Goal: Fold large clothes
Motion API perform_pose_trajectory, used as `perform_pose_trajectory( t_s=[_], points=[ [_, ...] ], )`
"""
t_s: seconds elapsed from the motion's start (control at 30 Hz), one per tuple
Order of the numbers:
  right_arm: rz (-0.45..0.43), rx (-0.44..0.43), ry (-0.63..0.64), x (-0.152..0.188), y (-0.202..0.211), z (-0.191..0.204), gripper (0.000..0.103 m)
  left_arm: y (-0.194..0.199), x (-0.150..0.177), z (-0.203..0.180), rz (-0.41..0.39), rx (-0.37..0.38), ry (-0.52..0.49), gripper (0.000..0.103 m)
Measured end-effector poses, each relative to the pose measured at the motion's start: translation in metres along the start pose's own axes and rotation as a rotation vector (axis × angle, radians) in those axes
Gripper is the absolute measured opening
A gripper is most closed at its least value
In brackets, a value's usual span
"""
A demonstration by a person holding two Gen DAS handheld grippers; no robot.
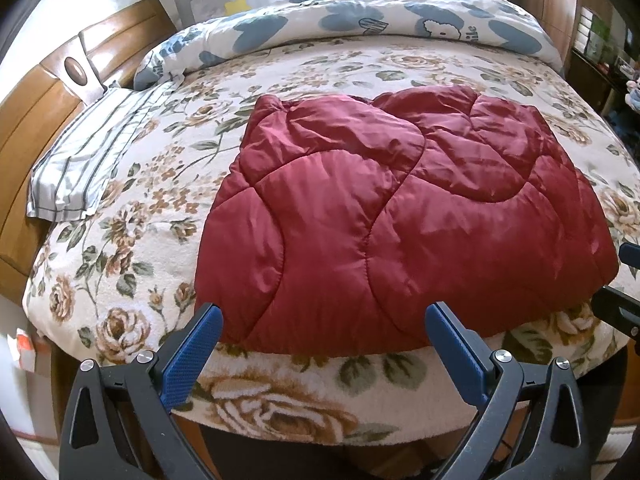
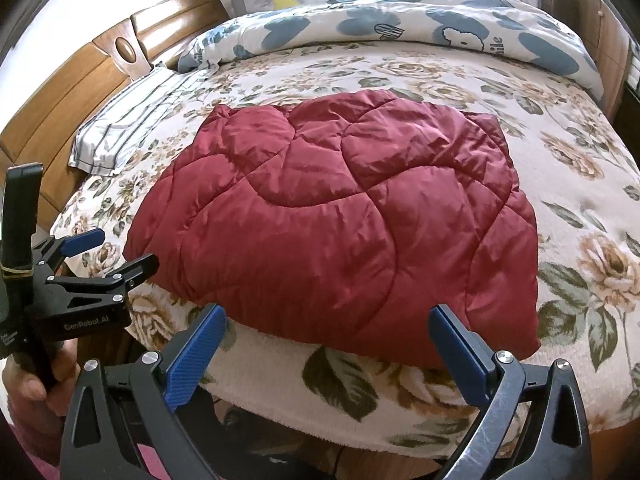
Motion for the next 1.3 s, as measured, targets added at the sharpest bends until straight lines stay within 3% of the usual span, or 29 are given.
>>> perform_pose_trajectory(
  t_s=[1.3],
  points=[
    [-0.007,0.006,-0.011,-0.008,-0.007,-0.006,0.102,-0.006,-0.013,-0.006,-0.023,0.006,0.002,0.102]
  ],
)
Point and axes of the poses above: each gripper's, at about its wrist camera, not at the fingertips, and y roughly against the way its jaws point, z to its left, x to its underside, the point moved 10 cm from there along -y, roughly the way its jaws point, and after that the axes turned 6 degrees about -z, right-handed, at the moved point
